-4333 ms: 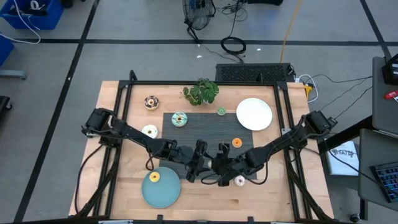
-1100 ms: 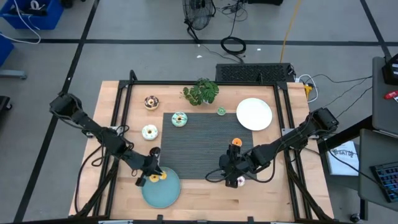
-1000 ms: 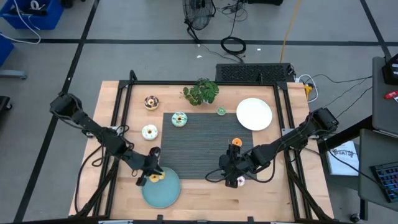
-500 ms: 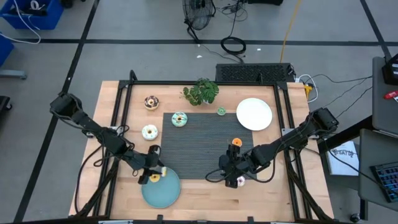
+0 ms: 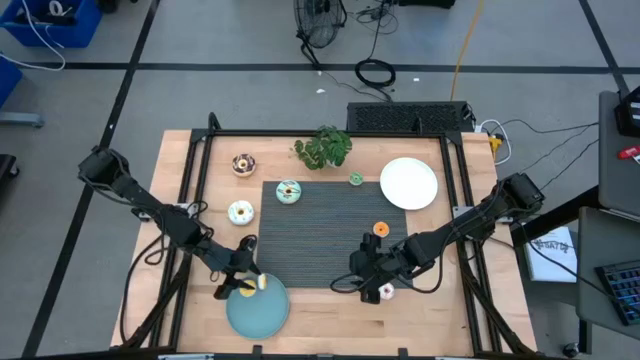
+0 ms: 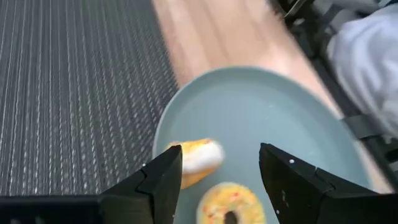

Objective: Pick & Place donuts
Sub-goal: Put the small yellow donut on the blue plate

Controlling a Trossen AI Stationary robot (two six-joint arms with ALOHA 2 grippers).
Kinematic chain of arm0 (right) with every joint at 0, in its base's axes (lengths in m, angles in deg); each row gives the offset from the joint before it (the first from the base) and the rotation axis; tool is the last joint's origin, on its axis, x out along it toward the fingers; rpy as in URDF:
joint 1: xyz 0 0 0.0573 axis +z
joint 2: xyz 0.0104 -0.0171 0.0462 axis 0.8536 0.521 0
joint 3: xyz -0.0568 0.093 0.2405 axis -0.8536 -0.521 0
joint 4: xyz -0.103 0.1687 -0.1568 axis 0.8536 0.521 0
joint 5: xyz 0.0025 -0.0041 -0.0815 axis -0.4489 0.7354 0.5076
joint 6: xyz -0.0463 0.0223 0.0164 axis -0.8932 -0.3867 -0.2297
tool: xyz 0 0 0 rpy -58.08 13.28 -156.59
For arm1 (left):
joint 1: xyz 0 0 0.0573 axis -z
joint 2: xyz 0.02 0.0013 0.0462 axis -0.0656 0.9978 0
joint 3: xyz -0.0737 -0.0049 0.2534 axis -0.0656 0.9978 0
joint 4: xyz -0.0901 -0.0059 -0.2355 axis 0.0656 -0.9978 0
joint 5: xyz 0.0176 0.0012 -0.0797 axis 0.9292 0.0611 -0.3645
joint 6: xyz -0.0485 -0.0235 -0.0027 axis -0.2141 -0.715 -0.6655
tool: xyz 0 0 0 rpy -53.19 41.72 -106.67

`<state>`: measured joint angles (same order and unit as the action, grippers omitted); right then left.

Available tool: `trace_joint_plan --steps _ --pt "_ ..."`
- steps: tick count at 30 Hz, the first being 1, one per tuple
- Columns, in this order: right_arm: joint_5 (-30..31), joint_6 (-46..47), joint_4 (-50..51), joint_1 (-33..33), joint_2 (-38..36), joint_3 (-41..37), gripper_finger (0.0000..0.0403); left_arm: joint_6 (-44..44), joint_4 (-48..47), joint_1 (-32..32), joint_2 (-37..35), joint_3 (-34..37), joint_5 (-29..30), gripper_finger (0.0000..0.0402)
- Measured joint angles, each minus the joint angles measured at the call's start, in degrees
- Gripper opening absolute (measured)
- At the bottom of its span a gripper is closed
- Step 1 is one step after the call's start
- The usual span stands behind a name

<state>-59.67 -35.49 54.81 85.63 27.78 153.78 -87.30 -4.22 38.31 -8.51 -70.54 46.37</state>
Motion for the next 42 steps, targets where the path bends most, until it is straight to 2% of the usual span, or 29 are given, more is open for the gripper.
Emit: trace_joint_plan --steps 7,10,15,17,19,24,28,30,34,37,42 --pt "1.11 -5.75 -9.55 0.0 0.3 -0.29 0.0293 2.46 -0.8 0.0 -7.95 0.0 -0.01 0.0214" --pt "5.12 -9.97 -19.59 -0.37 1.39 -2.69 0.0293 4.1 -0.8 0.0 -11.85 0.0 0.71 0.0214" --pt "11.47 -17.95 -42.09 -2.57 4.81 -8.09 0.0293 9.58 -0.83 0.0 -18.88 -0.02 3.88 0.0214" --pt "12.08 -19.96 -48.61 -3.82 6.58 -9.6 0.0293 12.51 -0.78 0.0 -21.74 -0.02 6.42 0.0214" --pt "11.31 -20.53 -51.01 -5.15 8.39 -9.88 0.0293 15.19 -0.78 0.0 -24.24 -0.02 10.1 0.0214" --pt "4.56 -19.38 -51.31 -7.78 12.96 -7.62 0.0293 17.69 -0.77 -0.02 -28.48 -0.02 16.25 0.0214" --pt "-0.6 -24.66 -49.98 -7.74 17.28 -1.41 0.029 20.08 -0.76 -0.02 -30.05 -0.02 18.44 0.0214" --pt "-1.87 -27.97 -46.02 -7.12 19.67 4.19 0.0285 21.45 -0.84 -0.02 -30.3 -0.02 19.9 0.0214" --pt "-1.66 -32.88 -30.95 -6.42 25.41 16.97 0.0268 23.74 -0.82 -0.02 -30.43 -0.02 21.7 0.0214" --pt "-3.03 -30.48 -23.79 -7.53 30.29 23.91 0.0256 24.0 -0.81 -0.02 -30.41 -0.04 21.91 0.0214" --pt "-10.78 -24.97 -22.68 -10.12 34.43 28.16 0.0248 23.75 -1.33 -0.02 -30.39 -0.04 22.02 0.0214"
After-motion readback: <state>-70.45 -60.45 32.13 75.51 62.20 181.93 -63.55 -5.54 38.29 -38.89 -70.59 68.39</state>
